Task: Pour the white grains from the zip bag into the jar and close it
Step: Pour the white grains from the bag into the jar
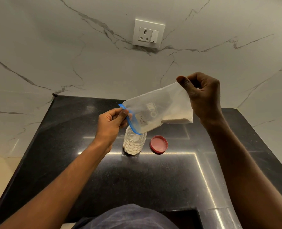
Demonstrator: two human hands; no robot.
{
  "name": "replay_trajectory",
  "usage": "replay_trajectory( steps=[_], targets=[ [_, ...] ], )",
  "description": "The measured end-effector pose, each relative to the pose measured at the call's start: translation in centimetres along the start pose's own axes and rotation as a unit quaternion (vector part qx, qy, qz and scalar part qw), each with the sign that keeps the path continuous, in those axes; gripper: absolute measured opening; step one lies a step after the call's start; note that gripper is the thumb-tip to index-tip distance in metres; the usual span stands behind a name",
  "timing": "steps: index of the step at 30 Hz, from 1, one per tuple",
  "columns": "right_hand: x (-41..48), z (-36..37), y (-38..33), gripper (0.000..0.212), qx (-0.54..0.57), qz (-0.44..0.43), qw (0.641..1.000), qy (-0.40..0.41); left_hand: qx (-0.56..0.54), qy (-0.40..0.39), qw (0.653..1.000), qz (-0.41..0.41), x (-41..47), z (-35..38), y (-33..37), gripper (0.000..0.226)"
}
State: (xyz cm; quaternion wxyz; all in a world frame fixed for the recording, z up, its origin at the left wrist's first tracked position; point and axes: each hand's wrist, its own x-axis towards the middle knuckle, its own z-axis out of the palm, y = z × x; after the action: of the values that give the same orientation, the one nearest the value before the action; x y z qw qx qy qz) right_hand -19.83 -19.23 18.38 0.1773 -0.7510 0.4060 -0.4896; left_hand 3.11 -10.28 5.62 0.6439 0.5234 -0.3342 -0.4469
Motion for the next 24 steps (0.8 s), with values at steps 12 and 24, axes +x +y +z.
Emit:
replay_trajectory(
  steps=[12, 24],
  targets=[
    [-0.07, 0.14, 0.02, 0.026, 0.005, 0.001, 1.0, -0.011, 0.0, 0.004, 1.0, 0.0, -0.02, -0.16, -0.16, 0.014],
    [0.09, 0.01, -0.09, 0.022, 0.019, 0.005, 0.999, -0.04, -0.013, 0.018, 1.0, -0.001, 0.34, -0.31, -0.72, 0.018]
  ],
)
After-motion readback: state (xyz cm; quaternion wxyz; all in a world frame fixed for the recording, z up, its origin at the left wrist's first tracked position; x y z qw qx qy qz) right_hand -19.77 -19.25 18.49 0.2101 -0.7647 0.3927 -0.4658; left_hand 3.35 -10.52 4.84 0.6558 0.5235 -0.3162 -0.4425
